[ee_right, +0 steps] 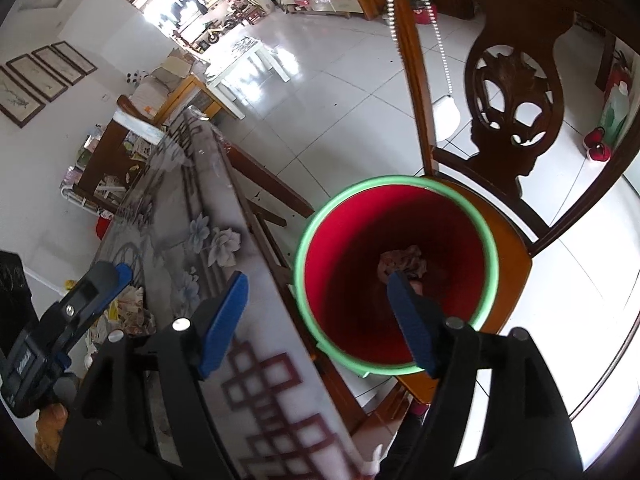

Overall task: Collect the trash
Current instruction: 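Carry both held papers to the red bucket and release them inside, then move both open tools back over the trash pile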

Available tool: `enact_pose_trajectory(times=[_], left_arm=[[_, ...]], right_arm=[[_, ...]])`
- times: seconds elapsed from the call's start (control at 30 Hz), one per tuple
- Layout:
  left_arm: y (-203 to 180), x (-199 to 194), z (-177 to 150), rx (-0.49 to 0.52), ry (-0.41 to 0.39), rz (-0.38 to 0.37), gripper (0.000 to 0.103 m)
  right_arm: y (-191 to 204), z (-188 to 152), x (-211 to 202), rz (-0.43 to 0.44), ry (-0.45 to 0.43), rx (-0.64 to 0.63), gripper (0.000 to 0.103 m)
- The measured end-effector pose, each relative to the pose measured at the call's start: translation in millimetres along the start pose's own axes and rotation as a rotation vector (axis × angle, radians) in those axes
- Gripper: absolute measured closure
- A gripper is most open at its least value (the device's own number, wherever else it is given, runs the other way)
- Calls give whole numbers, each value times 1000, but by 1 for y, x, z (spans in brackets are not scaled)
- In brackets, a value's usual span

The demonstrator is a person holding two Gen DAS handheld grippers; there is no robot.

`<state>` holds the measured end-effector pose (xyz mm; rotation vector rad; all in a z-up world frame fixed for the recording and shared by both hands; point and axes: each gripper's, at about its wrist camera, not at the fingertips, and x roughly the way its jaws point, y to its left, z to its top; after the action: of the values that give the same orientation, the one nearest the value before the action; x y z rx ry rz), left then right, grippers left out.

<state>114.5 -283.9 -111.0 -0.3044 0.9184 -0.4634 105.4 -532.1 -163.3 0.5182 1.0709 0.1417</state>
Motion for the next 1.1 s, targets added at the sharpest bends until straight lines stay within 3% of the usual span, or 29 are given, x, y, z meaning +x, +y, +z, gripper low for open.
enact_pose_trajectory(times=[0.27, 0.77, 1.1], left_arm=[[40, -53, -22, -31, -43, 56, 40], [153, -171, -66, -175, -139, 218, 35], [242, -240, -109, -261, -146, 410, 34]], right_arm=[[65, -22, 24, 34, 52, -93, 32], [207, -91, 58, 123, 145, -272, 27], [263, -156, 81, 172, 284, -304, 24]])
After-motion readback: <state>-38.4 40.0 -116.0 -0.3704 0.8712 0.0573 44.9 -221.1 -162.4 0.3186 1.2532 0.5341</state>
